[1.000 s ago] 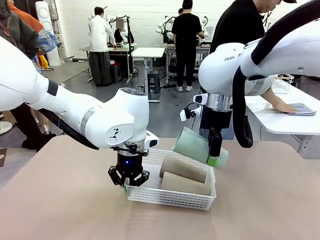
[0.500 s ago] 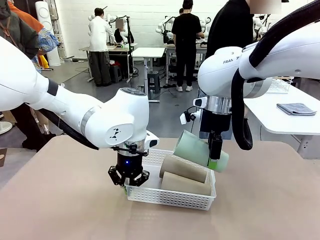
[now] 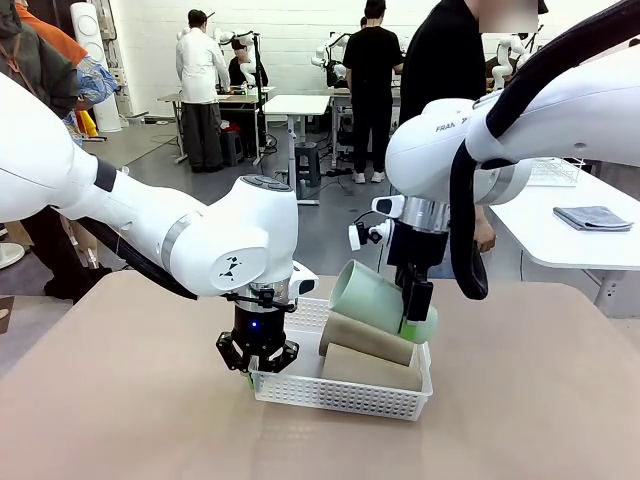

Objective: Clean and organize the cups into the basket.
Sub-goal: Pick up the Reusable plastic cup from the right side of the table and stack it inside the Organizing basket in the center of the table.

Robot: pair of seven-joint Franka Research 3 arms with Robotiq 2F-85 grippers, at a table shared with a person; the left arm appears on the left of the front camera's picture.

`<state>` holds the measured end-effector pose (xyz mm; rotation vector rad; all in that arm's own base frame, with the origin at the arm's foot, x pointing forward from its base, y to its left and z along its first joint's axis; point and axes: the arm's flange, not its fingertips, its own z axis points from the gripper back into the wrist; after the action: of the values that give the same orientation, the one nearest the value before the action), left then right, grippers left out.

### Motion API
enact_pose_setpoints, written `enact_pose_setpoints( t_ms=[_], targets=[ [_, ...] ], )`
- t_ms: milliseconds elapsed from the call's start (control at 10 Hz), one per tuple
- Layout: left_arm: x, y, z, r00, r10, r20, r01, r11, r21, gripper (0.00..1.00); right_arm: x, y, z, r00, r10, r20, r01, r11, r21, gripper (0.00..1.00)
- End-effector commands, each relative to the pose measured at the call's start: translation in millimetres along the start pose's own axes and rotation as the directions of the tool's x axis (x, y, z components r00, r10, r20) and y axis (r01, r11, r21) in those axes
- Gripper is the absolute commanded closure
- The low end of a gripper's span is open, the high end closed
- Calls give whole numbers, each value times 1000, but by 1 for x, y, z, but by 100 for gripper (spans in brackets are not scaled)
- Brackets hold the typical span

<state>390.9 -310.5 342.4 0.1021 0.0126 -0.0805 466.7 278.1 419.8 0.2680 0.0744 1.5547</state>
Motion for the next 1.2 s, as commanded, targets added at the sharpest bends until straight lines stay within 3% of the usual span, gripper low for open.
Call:
enact_pose_setpoints(
  t_ms=[0,900,1000,1100],
  targets=[
    [-1,0,-2,1000,2,-5,-2,1000,9,100,5,-3,-12,999,35,20,-36,999,21,20],
    [-1,0,-2,1000,2,-5,-2,1000,9,100,4,-12,-53,998,42,-35,-40,997,65,20],
    [-1,0,-2,1000,2,-5,-2,1000,9,100,3,-11,-53,999,43,-33,-41,997,62,18],
    [-1,0,-2,1000,2,-5,-2,1000,9,100,3,-11,-53,999,42,-31,-40,997,58,3]
  ],
)
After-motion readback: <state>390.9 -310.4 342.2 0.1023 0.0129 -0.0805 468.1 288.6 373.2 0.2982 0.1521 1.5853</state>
